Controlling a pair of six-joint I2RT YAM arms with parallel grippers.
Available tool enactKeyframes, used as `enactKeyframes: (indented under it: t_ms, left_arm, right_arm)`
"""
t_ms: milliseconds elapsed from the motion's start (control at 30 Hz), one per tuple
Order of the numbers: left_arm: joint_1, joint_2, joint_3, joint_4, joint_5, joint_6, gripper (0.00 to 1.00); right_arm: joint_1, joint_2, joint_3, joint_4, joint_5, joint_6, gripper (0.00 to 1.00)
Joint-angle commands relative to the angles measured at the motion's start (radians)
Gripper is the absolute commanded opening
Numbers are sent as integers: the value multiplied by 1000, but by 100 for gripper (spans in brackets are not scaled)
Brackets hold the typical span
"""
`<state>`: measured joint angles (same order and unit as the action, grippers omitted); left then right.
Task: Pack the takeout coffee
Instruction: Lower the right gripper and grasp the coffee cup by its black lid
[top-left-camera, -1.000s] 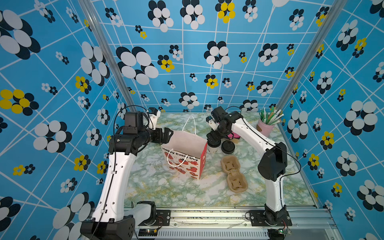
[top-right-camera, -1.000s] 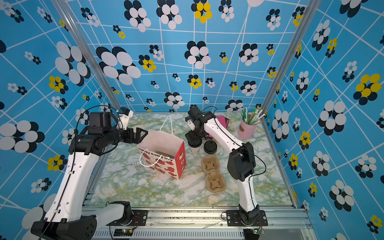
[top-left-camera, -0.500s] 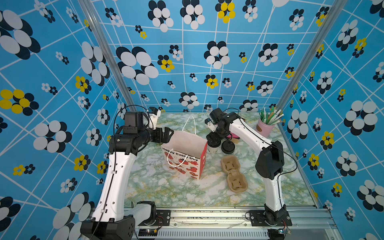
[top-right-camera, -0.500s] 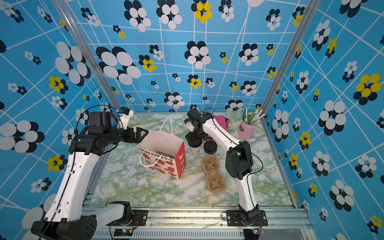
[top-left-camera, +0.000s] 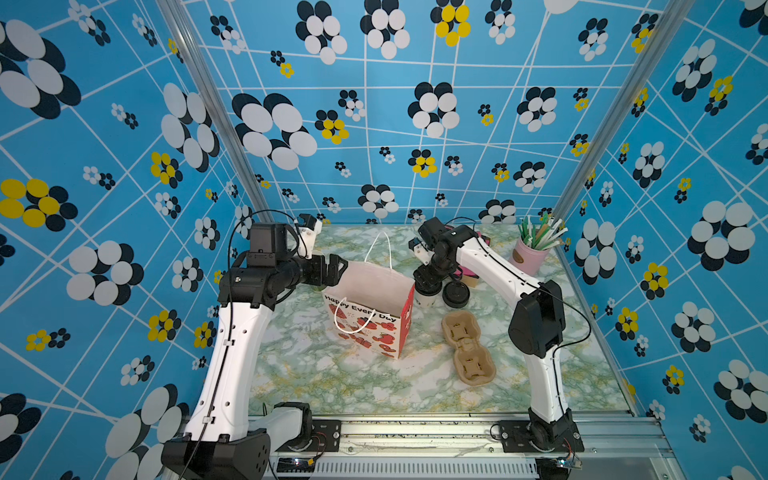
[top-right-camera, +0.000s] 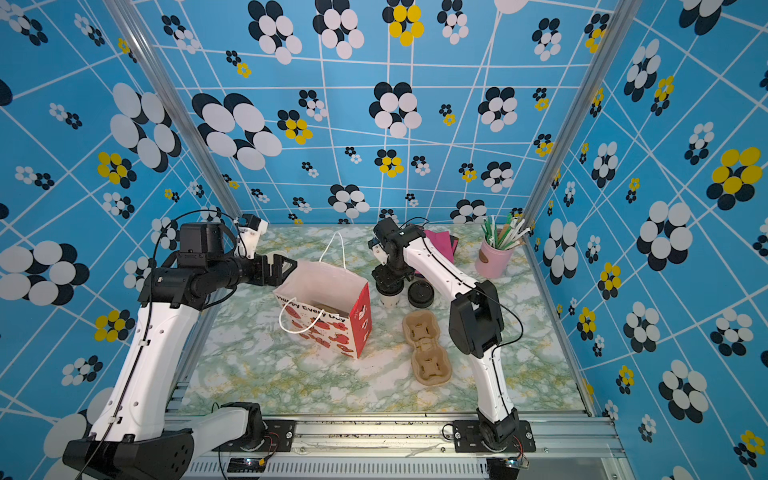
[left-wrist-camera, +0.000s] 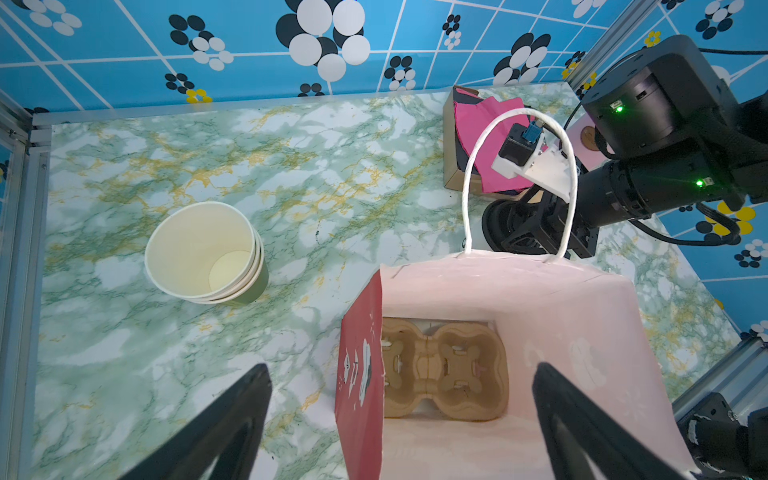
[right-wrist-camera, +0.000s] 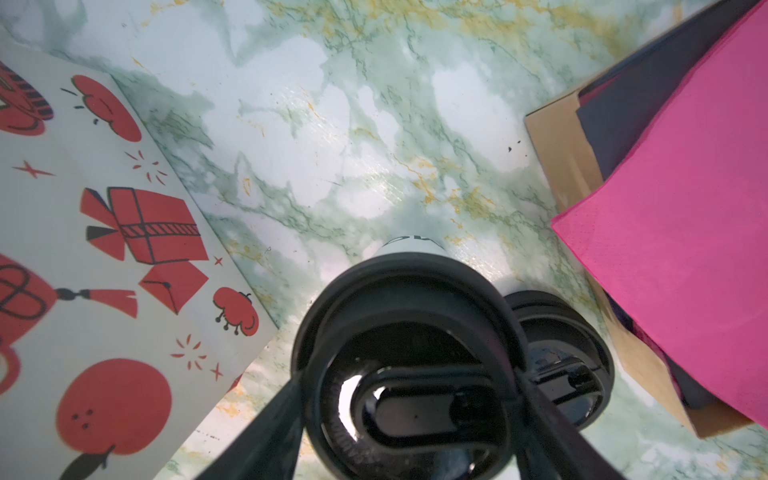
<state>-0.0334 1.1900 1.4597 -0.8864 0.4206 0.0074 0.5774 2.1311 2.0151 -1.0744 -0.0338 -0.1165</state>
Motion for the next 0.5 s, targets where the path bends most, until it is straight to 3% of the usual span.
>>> enactKeyframes:
  t_ms: [0,467]
  left_arm:
    - [5,4,-15,6,19,-6,99]
    - [6,9,-18,14,26,-10,99]
  right_arm:
    - [-2,30,13,-19,28,0,74]
    - [4,26,-46,0,63,-5,78]
